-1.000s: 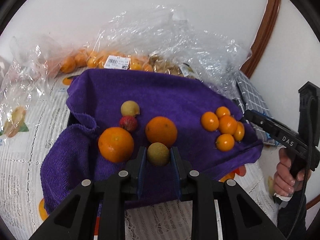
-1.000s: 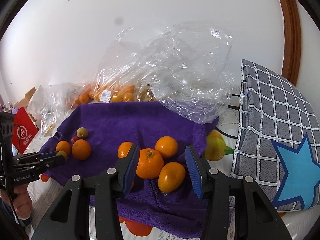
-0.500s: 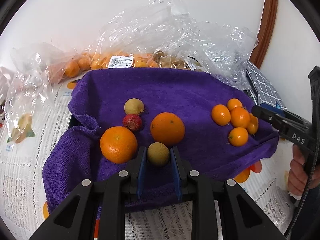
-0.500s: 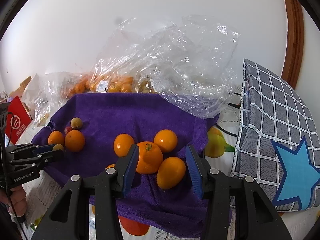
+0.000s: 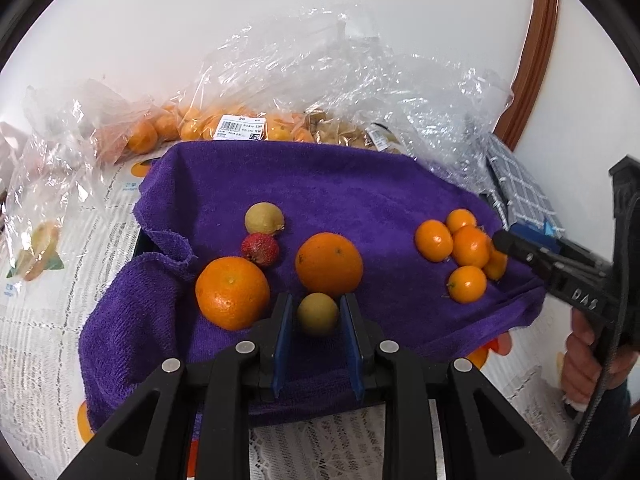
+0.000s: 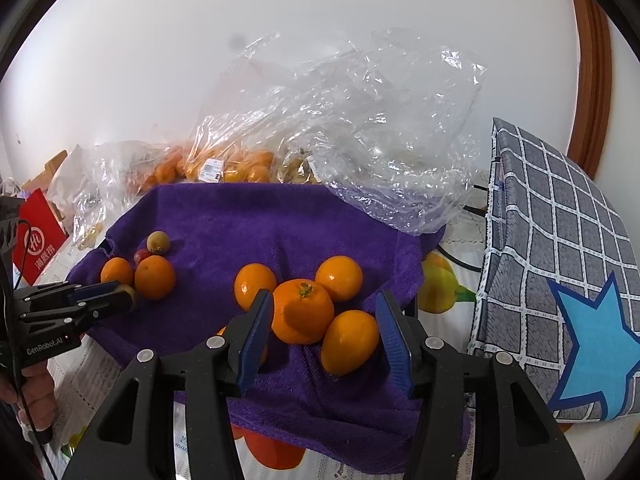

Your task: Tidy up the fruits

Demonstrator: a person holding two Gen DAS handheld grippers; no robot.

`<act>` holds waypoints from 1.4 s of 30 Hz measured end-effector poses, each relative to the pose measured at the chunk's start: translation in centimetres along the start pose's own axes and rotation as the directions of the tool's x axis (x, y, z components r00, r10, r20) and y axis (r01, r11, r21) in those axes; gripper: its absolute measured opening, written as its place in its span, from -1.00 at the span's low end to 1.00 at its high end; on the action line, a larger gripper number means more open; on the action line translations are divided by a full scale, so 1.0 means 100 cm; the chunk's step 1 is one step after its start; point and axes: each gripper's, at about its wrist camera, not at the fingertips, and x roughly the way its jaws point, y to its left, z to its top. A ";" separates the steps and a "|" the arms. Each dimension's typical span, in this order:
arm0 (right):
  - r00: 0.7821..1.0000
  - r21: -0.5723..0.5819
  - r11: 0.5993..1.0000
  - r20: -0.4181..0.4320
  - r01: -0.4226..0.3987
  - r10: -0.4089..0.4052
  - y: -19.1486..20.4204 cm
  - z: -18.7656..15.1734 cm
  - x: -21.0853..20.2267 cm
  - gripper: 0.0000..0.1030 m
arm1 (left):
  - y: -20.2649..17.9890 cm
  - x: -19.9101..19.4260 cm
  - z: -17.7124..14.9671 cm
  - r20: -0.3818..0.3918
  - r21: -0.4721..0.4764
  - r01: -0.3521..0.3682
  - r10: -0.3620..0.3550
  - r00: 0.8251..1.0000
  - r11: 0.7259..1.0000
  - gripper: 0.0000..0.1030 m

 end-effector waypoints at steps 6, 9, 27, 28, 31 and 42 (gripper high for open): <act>1.000 0.016 1.000 -0.004 -0.002 0.002 -0.003 -0.001 0.000 0.05 | -0.003 -0.005 0.000 0.022 -0.004 0.023 -0.023 0.999 1.000 -0.38; 1.000 0.045 0.999 -0.010 -0.017 0.018 -0.006 -0.003 -0.002 0.05 | -0.005 -0.011 0.001 0.047 0.005 0.027 -0.028 0.999 1.000 -0.36; 0.991 0.164 0.978 -0.005 0.131 -0.132 -0.014 -0.008 -0.141 0.13 | -0.052 -0.104 -0.020 0.215 0.047 -0.021 0.010 0.977 0.999 -0.25; 0.988 0.156 0.976 0.005 0.149 -0.152 -0.013 -0.010 -0.152 0.31 | -0.055 -0.112 -0.022 0.214 0.030 -0.027 0.020 0.977 0.999 -0.21; 0.985 0.142 0.978 0.061 0.153 -0.163 -0.004 -0.018 -0.184 0.64 | -0.060 -0.137 -0.025 0.205 -0.039 -0.063 0.070 0.976 0.997 -0.08; 0.976 0.164 0.972 0.112 0.166 -0.186 0.016 -0.045 -0.273 0.94 | -0.108 -0.229 -0.036 0.265 0.007 -0.138 0.131 0.955 0.990 0.44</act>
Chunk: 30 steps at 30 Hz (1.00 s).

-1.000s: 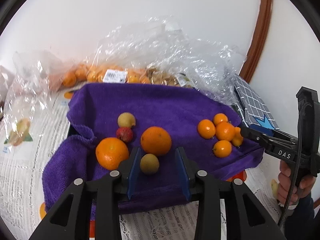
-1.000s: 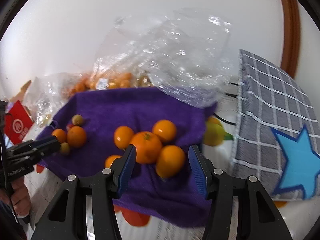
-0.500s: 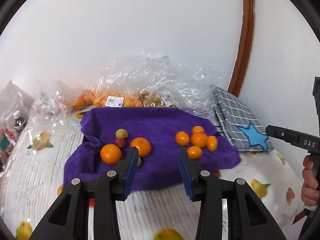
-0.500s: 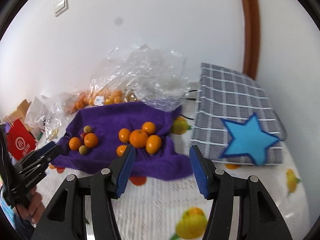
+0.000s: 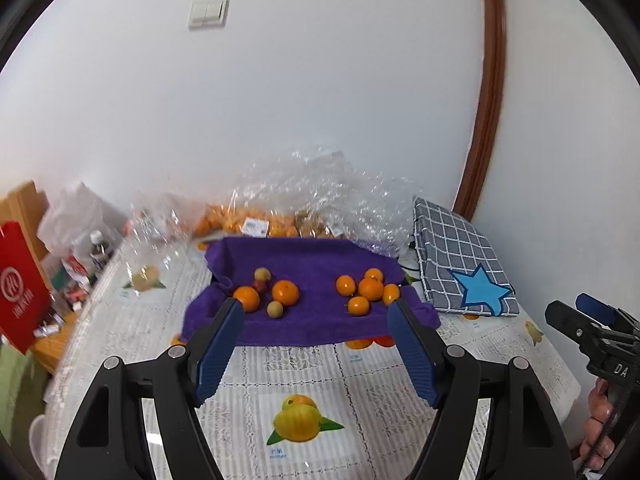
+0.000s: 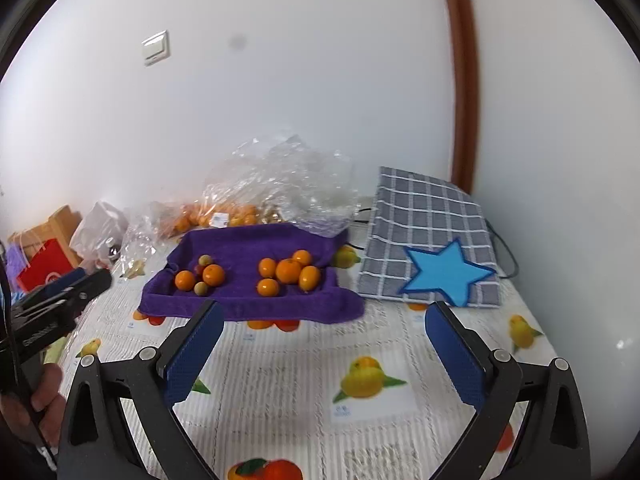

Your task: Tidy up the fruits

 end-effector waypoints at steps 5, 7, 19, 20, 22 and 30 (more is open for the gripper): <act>1.000 0.011 1.000 0.013 0.026 -0.026 -0.004 -0.003 -0.025 0.94 | -0.010 -0.020 0.000 -0.001 0.006 0.012 -0.012 1.000 1.000 0.46; 1.000 0.020 0.999 0.010 0.025 -0.025 -0.006 -0.003 -0.030 0.94 | -0.012 -0.022 -0.002 -0.004 0.002 0.014 -0.014 1.000 1.000 0.46; 0.998 0.020 0.998 0.022 0.062 -0.062 -0.008 -0.009 -0.043 0.94 | -0.018 -0.028 -0.001 0.001 0.008 0.003 -0.003 1.000 1.000 0.46; 0.998 0.018 0.998 0.021 0.064 -0.065 -0.007 -0.009 -0.042 0.94 | -0.018 -0.028 0.000 0.002 0.006 0.003 -0.003 1.000 1.000 0.46; 0.998 0.012 0.998 0.020 0.064 -0.065 -0.006 -0.009 -0.041 0.94 | -0.017 -0.029 0.000 0.004 0.003 0.000 0.000 1.000 1.000 0.46; 0.997 -0.008 0.997 0.026 0.071 -0.071 0.000 -0.011 -0.042 0.94 | -0.009 -0.030 0.001 0.005 -0.017 -0.012 0.012 1.000 1.000 0.47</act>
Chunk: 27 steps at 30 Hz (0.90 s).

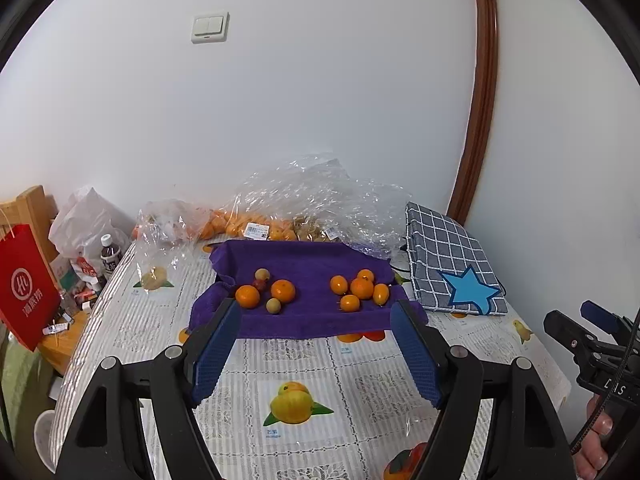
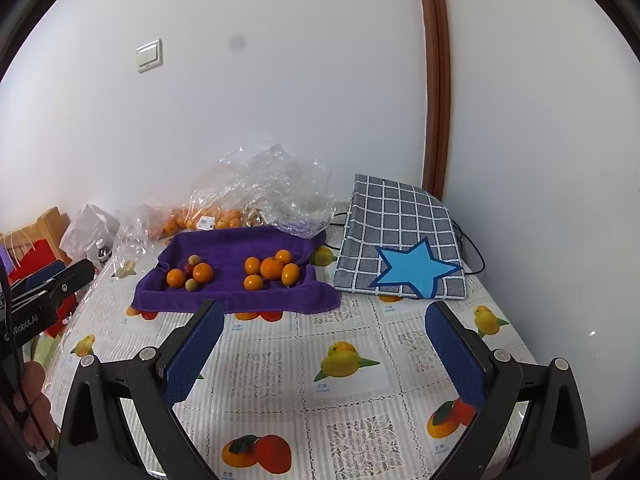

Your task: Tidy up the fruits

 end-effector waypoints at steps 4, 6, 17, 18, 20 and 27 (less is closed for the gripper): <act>1.000 -0.006 1.000 -0.001 -0.001 0.001 0.001 -0.001 0.001 0.94 | 0.004 0.000 0.001 0.001 -0.007 -0.007 0.007 1.000 1.000 0.47; 1.000 -0.009 1.000 -0.002 0.000 0.000 0.002 -0.001 0.002 0.94 | 0.005 0.001 0.001 0.001 -0.009 -0.007 0.007 1.000 1.000 0.47; 1.000 -0.013 1.000 -0.002 0.001 -0.001 0.004 0.000 0.003 0.94 | 0.007 0.002 0.001 -0.006 -0.006 -0.004 0.004 1.000 1.000 0.48; 1.000 -0.015 1.000 -0.001 0.001 -0.001 0.004 0.001 0.003 0.94 | 0.006 0.002 0.001 -0.005 -0.007 -0.005 0.005 1.000 1.000 0.48; 1.000 -0.018 1.000 0.001 0.001 -0.001 0.005 0.001 0.002 0.94 | 0.007 0.002 0.001 -0.004 -0.008 -0.002 0.002 1.000 1.000 0.48; 1.000 -0.017 1.000 0.001 0.001 -0.001 0.006 0.001 0.002 0.94 | 0.006 0.003 -0.001 0.000 -0.002 -0.006 0.006 1.000 1.000 0.49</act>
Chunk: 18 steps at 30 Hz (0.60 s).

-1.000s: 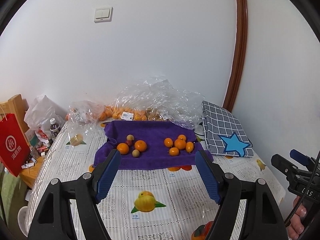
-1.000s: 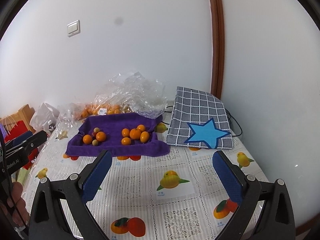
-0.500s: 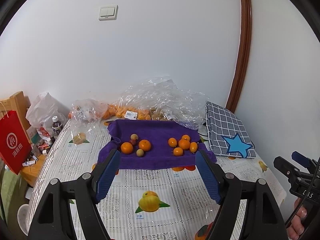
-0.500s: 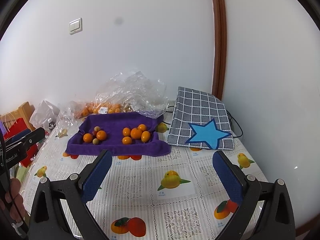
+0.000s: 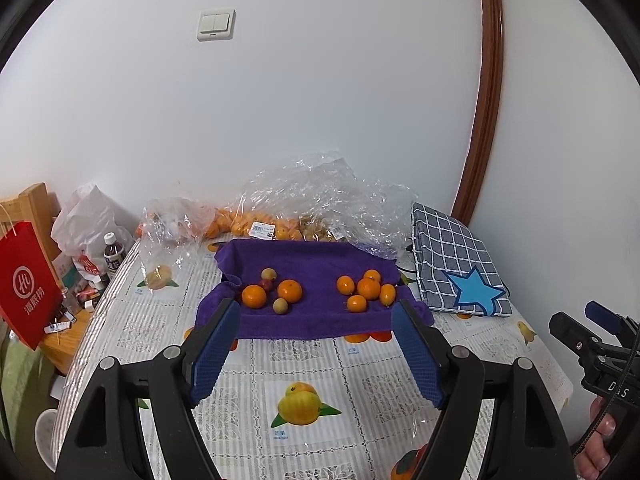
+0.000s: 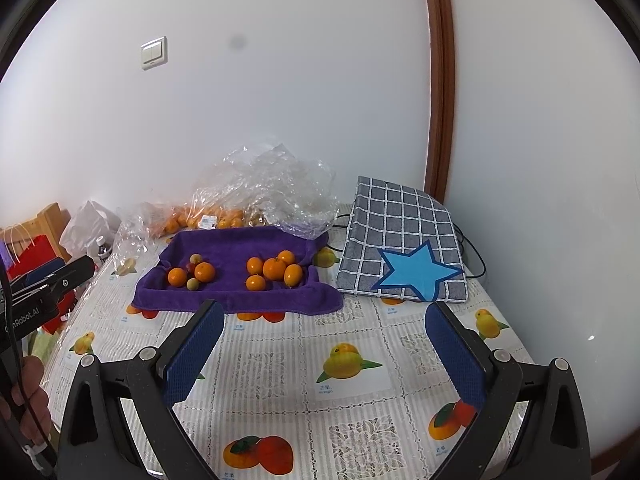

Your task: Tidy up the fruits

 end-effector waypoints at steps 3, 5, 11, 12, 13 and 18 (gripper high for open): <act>1.000 -0.002 1.000 0.001 0.003 -0.003 0.001 0.001 -0.001 0.94 | 0.000 0.000 0.000 0.002 0.000 -0.002 0.002 1.000 1.000 0.49; 1.000 -0.003 1.000 0.003 0.002 -0.002 0.001 0.001 -0.002 0.94 | 0.000 0.000 0.000 0.003 -0.001 -0.001 0.001 1.000 1.000 0.49; 1.000 -0.004 1.000 0.008 0.003 -0.003 -0.001 0.002 -0.003 0.94 | 0.001 0.000 0.000 0.003 -0.001 -0.002 0.002 1.000 1.000 0.50; 1.000 -0.004 1.000 0.010 0.003 -0.003 0.000 0.002 -0.003 0.94 | 0.001 0.000 0.000 0.003 -0.001 0.000 0.000 1.000 1.000 0.50; 1.000 -0.005 1.000 0.011 0.003 -0.003 0.000 0.002 -0.003 0.94 | 0.001 0.000 0.000 0.003 -0.002 0.000 0.000 1.000 1.000 0.50; 1.000 -0.009 1.000 0.015 0.004 -0.004 0.001 0.001 -0.005 0.94 | 0.002 0.000 0.002 0.005 -0.002 0.002 -0.002 1.000 1.000 0.50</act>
